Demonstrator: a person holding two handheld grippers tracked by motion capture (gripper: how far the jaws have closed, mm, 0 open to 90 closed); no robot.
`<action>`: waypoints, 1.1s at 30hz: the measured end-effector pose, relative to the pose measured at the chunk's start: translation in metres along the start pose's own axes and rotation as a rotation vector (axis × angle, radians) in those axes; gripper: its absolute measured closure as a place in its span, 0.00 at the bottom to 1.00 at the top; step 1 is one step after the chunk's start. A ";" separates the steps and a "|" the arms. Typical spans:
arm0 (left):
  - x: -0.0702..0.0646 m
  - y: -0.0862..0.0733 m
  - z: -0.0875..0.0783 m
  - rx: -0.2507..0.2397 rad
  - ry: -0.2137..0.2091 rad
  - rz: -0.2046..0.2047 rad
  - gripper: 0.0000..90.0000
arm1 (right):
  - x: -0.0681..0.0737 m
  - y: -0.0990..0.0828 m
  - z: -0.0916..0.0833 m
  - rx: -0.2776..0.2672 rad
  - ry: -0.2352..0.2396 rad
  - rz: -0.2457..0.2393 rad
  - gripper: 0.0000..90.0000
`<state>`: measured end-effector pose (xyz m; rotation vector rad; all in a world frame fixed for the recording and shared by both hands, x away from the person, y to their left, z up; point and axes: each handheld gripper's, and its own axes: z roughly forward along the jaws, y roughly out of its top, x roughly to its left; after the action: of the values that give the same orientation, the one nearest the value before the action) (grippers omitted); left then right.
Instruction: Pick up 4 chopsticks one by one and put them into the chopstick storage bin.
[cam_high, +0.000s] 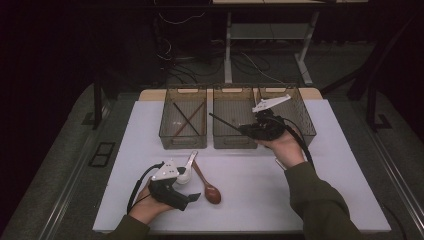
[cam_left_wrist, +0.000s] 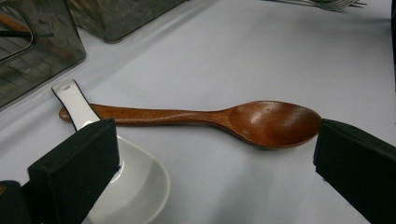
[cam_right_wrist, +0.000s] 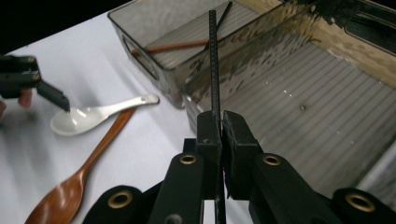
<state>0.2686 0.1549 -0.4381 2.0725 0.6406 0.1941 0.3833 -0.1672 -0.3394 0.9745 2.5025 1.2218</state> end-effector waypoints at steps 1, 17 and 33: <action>0.000 0.000 0.000 -0.002 0.001 -0.001 0.00 | 0.000 0.003 0.003 0.003 -0.001 0.003 0.94; 0.000 0.001 -0.002 -0.014 -0.004 -0.005 0.00 | 0.009 0.055 0.061 0.061 -0.026 0.001 0.94; -0.001 0.001 -0.002 -0.018 -0.010 0.005 0.00 | 0.017 0.097 0.138 0.114 -0.076 0.039 0.94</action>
<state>0.2673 0.1552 -0.4363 2.0571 0.6258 0.1913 0.4764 -0.0260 -0.3526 1.0799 2.5288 1.0419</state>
